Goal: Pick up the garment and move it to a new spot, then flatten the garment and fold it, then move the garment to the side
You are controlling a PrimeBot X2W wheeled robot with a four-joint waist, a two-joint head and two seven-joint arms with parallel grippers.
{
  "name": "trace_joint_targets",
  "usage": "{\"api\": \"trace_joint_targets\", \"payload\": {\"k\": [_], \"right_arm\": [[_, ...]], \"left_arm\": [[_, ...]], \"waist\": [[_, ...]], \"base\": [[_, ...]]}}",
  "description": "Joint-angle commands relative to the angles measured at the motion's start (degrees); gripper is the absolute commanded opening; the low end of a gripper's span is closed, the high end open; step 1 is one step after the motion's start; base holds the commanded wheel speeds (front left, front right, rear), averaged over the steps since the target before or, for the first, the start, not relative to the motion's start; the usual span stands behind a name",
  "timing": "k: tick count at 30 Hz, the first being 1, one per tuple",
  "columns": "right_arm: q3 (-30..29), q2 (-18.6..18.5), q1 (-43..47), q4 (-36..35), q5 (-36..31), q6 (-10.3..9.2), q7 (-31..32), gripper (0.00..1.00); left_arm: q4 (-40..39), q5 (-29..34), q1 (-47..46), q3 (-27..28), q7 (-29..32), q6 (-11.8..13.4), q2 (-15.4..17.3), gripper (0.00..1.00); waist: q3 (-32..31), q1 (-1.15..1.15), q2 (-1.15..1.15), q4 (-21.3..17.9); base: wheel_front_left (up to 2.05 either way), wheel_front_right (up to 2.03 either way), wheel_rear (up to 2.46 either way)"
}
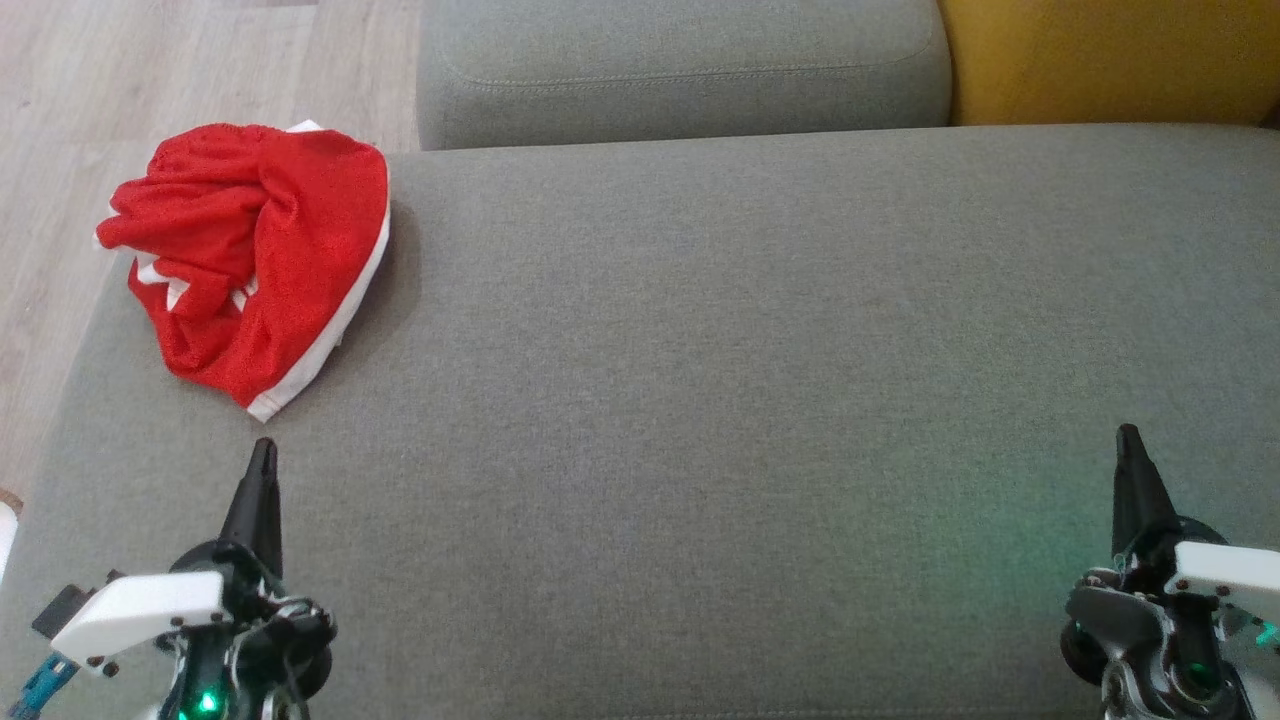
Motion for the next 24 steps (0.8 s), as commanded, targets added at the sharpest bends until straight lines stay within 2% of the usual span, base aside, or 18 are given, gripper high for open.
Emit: {"api": "trace_joint_targets", "payload": {"k": [1,17,18,24], "right_arm": [[1.19,-0.29,-3.06,-2.19,0.43,0.39,0.37,0.0],[1.19,-0.29,-3.06,-2.19,0.43,0.39,0.37,0.0],[0.03,0.01,0.03,0.17,-0.01,-0.01,-0.02,1.0],[0.75,0.14,1.49,2.98,-0.1,-0.06,-0.5,1.0]], "left_arm": [[-2.06,0.65,-3.22,1.99,0.42,-0.42,0.48,0.0],[-2.06,0.65,-3.22,1.99,0.42,-0.42,0.48,0.0],[0.19,-0.02,0.03,-0.05,-0.03,0.03,-0.03,1.0],[2.77,0.2,1.9,-0.52,-0.56,0.15,-0.38,1.0]], "waist": [[0.0,0.0,0.0,0.0],[0.0,0.0,0.0,0.0],[0.0,0.0,0.0,0.0],[-0.04,0.0,0.0,-0.01]], "base": [[0.0,0.0,0.0],[0.0,0.0,0.0],[0.0,0.0,0.0],[0.0,0.0,0.0]]}}
